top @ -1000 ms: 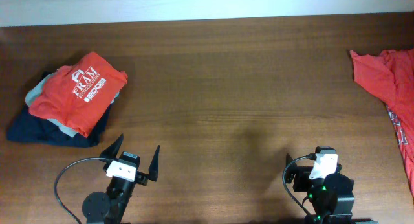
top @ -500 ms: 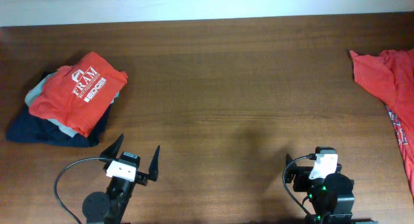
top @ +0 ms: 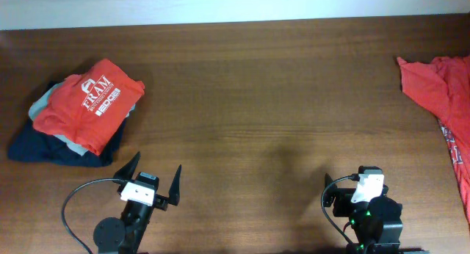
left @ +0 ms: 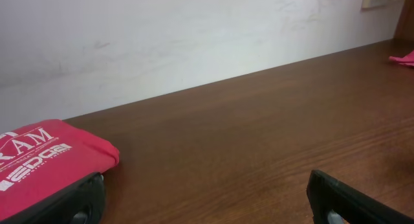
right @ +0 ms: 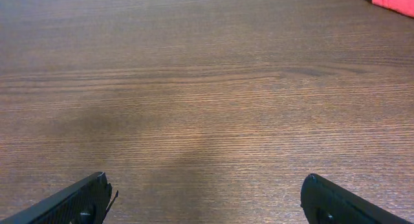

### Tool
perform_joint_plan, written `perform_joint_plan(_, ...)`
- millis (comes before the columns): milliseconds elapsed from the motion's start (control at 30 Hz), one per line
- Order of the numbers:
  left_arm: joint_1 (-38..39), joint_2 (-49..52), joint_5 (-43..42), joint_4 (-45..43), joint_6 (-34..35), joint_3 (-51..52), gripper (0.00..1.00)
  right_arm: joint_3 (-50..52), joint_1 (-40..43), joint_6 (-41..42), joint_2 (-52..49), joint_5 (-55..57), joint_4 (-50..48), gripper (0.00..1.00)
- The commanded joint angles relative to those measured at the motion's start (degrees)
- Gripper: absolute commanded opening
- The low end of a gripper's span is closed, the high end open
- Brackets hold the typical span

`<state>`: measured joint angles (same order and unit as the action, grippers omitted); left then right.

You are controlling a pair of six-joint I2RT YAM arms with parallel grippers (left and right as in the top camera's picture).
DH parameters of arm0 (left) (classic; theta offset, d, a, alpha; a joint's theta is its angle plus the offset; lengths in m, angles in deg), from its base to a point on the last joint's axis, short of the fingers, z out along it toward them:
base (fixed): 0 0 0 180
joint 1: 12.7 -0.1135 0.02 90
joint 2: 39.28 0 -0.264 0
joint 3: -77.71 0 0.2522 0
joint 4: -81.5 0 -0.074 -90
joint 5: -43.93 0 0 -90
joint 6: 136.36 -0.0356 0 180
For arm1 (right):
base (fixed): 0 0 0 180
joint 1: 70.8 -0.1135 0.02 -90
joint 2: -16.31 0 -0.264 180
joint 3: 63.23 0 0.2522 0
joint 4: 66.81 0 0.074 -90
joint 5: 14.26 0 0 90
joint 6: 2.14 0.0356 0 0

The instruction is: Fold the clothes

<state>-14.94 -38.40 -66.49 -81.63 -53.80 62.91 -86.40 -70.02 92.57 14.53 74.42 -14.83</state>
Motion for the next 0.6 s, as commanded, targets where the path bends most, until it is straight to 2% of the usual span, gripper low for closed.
perform_joint_plan(0,0.3,-0.4,-0.8,-0.1,0.3,0.5,0.99,0.3,0.4,0.2,0.2,0.7,-0.6,0.99)
perform_joint_plan(233,0.3,-0.4,-0.9,-0.1,0.3,0.5,0.99,0.3,0.4,0.2,0.2,-2.4,-1.6,0.99)
perform_joint_plan(467,0.3,0.1,-8.1,-0.1,0.8,0.5,0.99,0.3,0.4,0.2,0.2,-4.2,-2.3,0.99)
perform_joint_plan(567,0.3,1.0,-8.8,-0.1,1.9,0.5,0.99,0.3,0.4,0.2,0.2,-9.2,-4.9,0.99)
